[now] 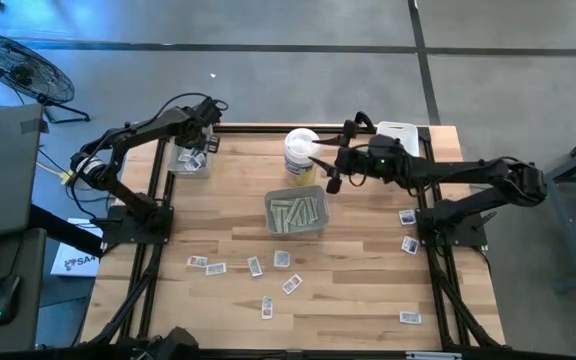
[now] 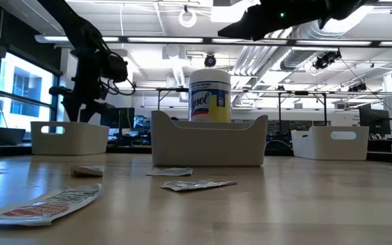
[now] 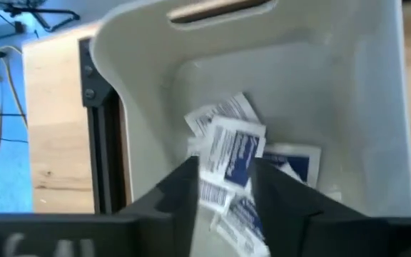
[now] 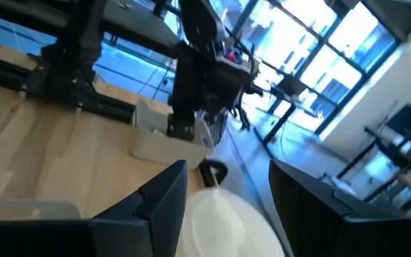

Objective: Pick & Place First Aid Supplies
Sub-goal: Put the ointment pack into the white bin

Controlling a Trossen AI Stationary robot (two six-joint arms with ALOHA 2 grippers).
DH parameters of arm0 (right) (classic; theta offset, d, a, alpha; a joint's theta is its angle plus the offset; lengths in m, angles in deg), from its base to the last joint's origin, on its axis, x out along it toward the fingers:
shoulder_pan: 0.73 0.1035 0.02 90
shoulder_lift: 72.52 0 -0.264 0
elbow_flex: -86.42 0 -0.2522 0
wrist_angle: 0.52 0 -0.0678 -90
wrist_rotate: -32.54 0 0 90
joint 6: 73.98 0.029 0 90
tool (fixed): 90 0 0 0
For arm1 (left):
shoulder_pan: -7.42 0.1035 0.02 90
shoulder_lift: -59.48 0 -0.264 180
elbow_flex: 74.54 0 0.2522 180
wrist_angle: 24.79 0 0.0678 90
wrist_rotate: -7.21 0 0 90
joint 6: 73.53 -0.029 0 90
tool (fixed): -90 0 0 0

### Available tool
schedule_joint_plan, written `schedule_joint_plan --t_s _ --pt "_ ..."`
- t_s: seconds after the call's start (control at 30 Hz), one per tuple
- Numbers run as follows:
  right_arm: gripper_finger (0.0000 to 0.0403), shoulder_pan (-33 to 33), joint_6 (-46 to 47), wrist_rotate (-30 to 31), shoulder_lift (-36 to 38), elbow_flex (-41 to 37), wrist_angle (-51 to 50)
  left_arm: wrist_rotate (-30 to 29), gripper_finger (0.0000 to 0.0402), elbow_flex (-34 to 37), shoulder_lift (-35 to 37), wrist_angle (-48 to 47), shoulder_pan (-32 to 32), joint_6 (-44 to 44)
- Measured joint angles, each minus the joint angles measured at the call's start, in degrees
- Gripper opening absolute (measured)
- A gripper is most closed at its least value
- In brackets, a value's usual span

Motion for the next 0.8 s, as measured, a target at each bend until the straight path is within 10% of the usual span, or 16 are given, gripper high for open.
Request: schedule_joint_plan --t_s 0.4,0.8 --pt "0.0193 1.11 7.08 -0.06 0.0 0.0 -1.71 6.11 0.0149 -8.73 5.95 -3.49 -4.95 -3.93" --pt "0.0193 8.09 26.61 0.61 0.0 -0.13 -9.75 11.35 0.0111 -9.27 14.91 -6.47 -38.68 10.52"
